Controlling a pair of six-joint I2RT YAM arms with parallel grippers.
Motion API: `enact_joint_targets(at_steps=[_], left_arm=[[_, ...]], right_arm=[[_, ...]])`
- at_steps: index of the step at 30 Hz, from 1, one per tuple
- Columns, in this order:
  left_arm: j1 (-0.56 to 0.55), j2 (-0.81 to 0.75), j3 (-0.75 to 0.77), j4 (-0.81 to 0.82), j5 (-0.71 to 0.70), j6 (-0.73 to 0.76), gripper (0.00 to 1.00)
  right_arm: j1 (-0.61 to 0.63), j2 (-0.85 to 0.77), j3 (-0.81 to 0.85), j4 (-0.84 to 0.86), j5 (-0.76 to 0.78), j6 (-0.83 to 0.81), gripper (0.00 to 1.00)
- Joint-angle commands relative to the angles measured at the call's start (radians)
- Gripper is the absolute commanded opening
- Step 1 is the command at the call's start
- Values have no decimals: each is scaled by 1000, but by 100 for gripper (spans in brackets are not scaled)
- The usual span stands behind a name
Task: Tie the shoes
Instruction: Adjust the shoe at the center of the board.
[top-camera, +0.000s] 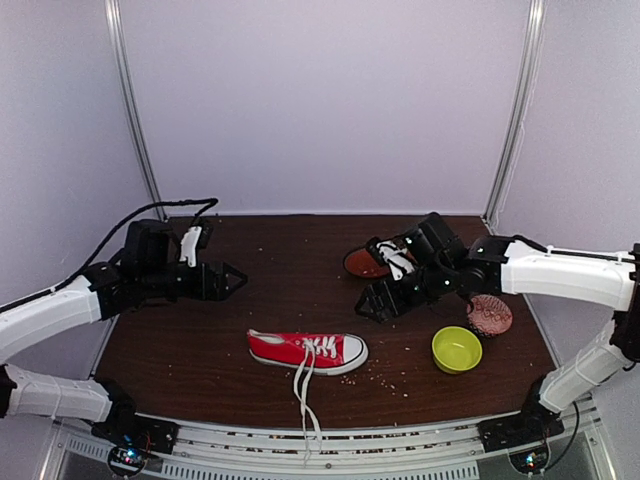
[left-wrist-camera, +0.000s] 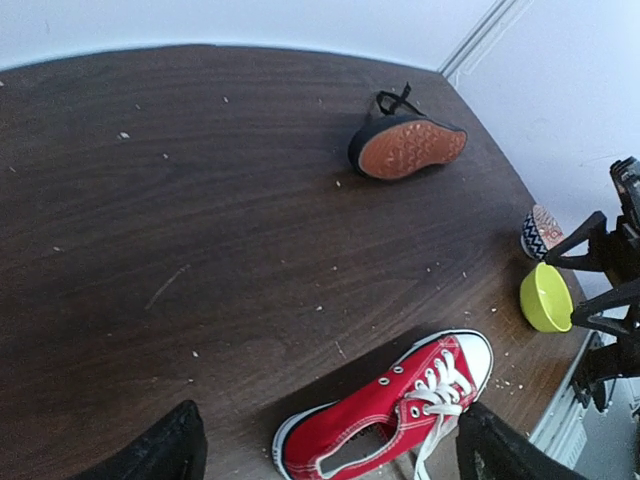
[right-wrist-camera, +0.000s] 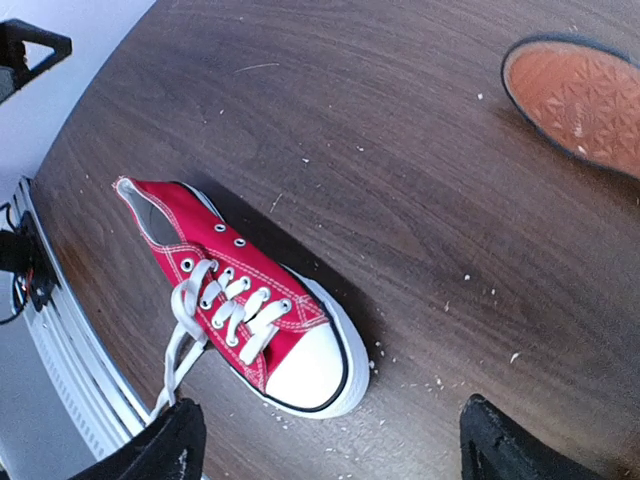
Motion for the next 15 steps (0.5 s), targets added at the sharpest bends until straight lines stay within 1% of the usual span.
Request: enact_joint_targets(at_steps=[1, 5, 7, 8, 11, 13, 15], left_arm=[[-12, 158, 12, 217, 122, -79, 89], [-23, 309, 56, 251, 102, -138, 89], [-25, 362, 50, 318, 126, -176, 90], [-26, 384, 44, 357, 142, -190, 90], [-39, 450, 40, 417, 177, -214, 90], [-56, 485, 47, 429, 196, -221, 90], [-84, 507, 53, 419, 178, -229, 89]], right_arm=[[84, -41, -138, 142, 79, 321, 86], [181, -16, -242, 345, 56, 450, 86], [206, 22, -279, 449, 24, 503, 84], [218, 40, -285, 475, 19, 518, 84], [242, 94, -280, 499, 28, 524, 82], [242, 132, -263, 482, 44, 514, 76], [238, 175, -222, 428, 78, 476, 70]])
